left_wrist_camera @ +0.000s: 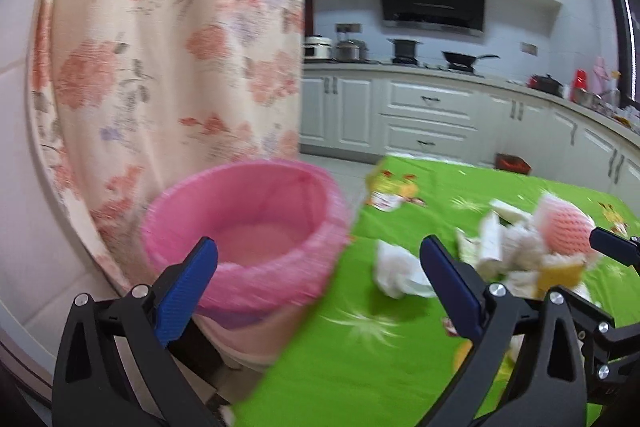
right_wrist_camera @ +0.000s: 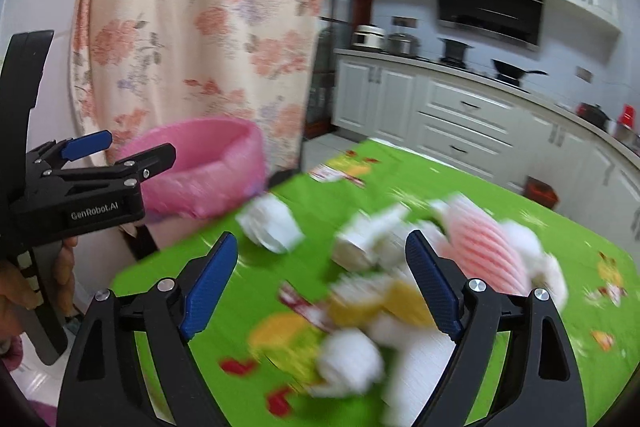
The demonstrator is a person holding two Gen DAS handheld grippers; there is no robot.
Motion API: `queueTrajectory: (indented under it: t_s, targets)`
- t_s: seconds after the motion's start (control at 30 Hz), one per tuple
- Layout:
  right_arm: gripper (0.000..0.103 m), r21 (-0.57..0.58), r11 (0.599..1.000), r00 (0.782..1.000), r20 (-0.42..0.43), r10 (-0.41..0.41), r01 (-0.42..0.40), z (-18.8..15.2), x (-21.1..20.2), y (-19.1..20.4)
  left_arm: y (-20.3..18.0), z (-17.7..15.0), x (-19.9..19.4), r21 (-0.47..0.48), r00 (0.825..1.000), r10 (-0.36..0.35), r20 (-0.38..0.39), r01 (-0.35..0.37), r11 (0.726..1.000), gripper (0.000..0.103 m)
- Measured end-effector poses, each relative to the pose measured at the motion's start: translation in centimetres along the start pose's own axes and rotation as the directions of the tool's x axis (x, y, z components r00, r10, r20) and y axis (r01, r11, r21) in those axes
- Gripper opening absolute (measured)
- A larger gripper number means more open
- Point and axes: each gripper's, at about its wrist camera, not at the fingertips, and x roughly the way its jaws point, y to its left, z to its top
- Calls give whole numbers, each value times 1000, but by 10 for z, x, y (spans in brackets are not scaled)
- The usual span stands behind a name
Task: Collect trash
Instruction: 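Move both tools back over the trash pile, then grasp a white foam block with the right tool while the left tool grasps a crumpled tissue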
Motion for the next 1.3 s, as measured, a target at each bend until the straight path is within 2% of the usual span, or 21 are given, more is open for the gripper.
queueTrajectory:
  t_s: [0.27,0.47,0.67,0.83,1.0,1.1,1.3]
  targets:
    - [81,98,990,992,-87,-96,104,-50,-10,-48,-58,-22,5,83,997,-69,-40,72,994,98]
    - [81,114,985,983,-138,-117,133,-66,0,-55,-74,-34,10,94,994,-94,-60,100,991,98]
    - [81,122,982,969,-216,-119,147,-78,19,-56,-73,-40,19,90,991,-106,-87,114,989,98]
    - [65,128,982,965,-242,-104,139,-82,25,-57,-71,-41,21,82,991,-103,-89,110,990,98]
    - [35,141,983,964,-252,-82,121,-84,25,-59,-71,-40,21,82,991,-102,-88,110,991,98]
    - [34,155,982,968,-243,-70,110,-86,22,-61,-72,-40,20,87,991,-104,-88,112,990,98]
    - [33,176,975,974,-200,-103,139,-84,6,-72,-80,-40,18,101,990,-113,-88,121,988,98]
